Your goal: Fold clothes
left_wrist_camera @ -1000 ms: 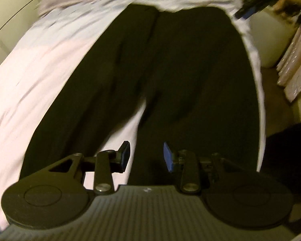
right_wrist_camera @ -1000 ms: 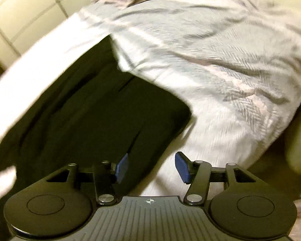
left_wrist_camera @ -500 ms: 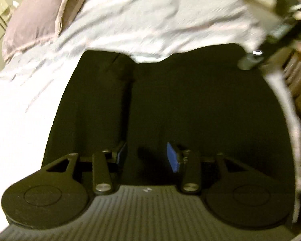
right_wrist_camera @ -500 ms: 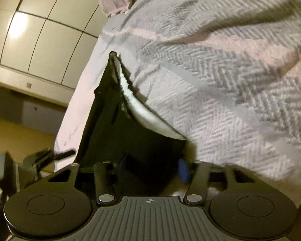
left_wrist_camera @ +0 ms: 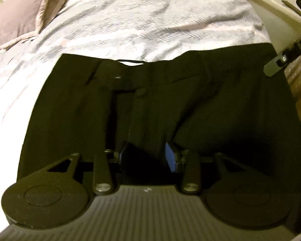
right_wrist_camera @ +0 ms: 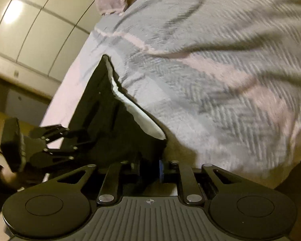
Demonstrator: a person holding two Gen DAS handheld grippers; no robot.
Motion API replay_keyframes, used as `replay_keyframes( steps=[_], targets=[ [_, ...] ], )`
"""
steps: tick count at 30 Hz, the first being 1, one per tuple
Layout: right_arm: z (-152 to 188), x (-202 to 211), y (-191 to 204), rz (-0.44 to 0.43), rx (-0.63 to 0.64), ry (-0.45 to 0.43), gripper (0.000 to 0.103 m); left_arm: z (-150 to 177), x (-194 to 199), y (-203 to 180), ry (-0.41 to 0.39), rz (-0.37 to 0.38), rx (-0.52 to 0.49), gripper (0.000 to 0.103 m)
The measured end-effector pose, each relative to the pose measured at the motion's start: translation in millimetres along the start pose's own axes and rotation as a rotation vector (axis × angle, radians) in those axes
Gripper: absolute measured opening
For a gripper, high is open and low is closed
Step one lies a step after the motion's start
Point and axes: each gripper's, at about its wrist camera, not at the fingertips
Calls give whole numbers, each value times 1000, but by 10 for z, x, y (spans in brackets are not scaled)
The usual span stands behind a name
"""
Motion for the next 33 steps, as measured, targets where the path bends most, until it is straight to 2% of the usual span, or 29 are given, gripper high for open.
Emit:
replay_keyframes(
  steps=[1,2,6,9,13,18,21,26,30,31,32,33],
  targets=[
    [-22,64,33,24,13,-14,32,24,74,27,-10,-7,14,36],
    [-40,137,60,47,25,-30,39,50,150,54,-21,-15,28,36],
    [-114,462,152,85,66,-91,40,238,459,154,-55,-51,140,37],
    [-273,514,364,78,141,-113,40,476,539,143,-26,-66,197,38],
    [-549,119,806,18,313,-84,41,725,470,134,15,-79,259,38],
    [-850,-685,1330,-26,517,-5,41,814,297,250,13,-70,328,38],
    [-997,-1119,1446,7,592,66,42,835,239,278,4,-64,326,38],
    [-1074,-1266,1438,4,644,105,42,843,245,229,-12,-71,294,38],
    [-1099,-1320,1364,-72,600,141,42,844,236,225,-26,-71,302,38],
    [-1099,-1343,1346,-85,596,149,38,846,236,212,-31,-71,297,38],
    [-1103,-1362,1328,-93,591,157,16,848,236,197,-36,-71,291,38],
    [-1130,-1368,1309,-80,578,162,9,838,226,186,-40,-73,280,38]
  ],
)
Point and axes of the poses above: each gripper's, at about its wrist camera, not at the fingertips, and x roughly against the way its jaws point, y to its left, z to its underside, and after that the axes turned 12 degrees about z, right-handed
